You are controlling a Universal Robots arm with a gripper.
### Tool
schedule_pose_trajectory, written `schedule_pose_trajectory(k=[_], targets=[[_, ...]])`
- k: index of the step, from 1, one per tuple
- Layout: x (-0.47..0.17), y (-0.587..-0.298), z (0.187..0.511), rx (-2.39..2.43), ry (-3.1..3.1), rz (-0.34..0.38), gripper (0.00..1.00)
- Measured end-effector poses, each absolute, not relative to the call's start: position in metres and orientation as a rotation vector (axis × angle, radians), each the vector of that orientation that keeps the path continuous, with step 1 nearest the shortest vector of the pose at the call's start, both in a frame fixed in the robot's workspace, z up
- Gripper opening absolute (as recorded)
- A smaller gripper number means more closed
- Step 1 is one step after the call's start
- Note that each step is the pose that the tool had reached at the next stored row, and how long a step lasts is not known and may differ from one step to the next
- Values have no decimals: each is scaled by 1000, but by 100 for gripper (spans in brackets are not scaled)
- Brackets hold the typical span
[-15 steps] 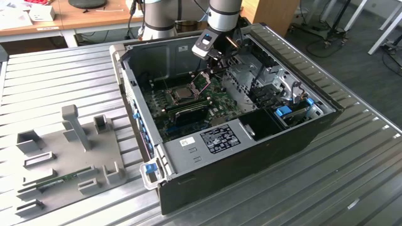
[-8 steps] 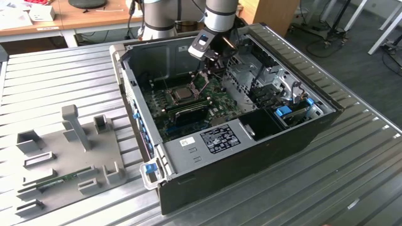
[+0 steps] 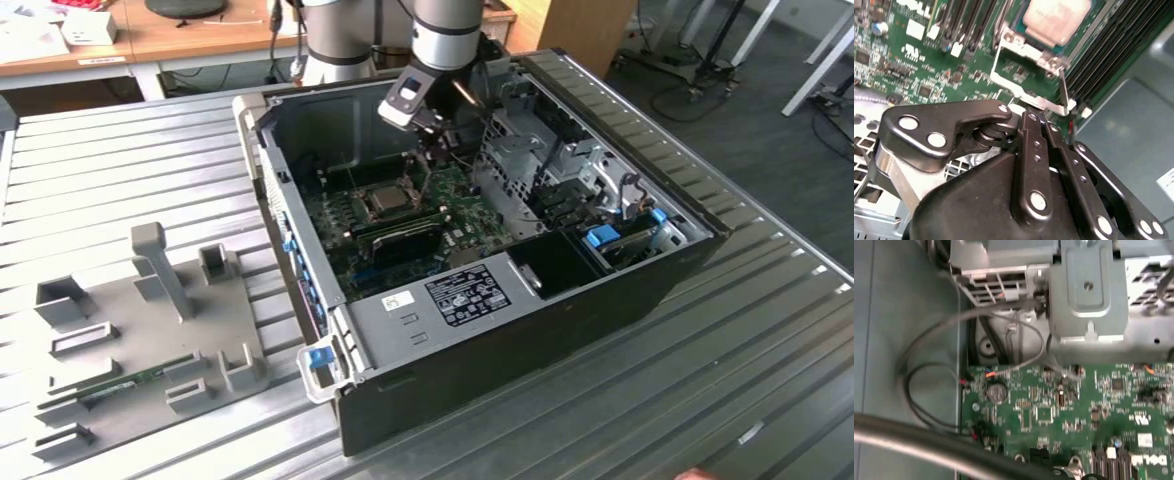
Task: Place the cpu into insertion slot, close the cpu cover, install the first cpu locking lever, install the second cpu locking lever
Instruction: 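Close the cpu cover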
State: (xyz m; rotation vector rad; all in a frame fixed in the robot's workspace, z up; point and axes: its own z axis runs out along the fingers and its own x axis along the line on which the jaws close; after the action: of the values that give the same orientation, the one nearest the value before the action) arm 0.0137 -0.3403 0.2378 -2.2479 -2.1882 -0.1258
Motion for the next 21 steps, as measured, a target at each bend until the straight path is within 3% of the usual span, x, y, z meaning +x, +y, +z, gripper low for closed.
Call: schedule_pose_trajectory(k=[15, 21], targets=[[1, -340, 238, -2252, -2184, -135, 11], [1, -340, 237, -2242, -2173, -107, 11]])
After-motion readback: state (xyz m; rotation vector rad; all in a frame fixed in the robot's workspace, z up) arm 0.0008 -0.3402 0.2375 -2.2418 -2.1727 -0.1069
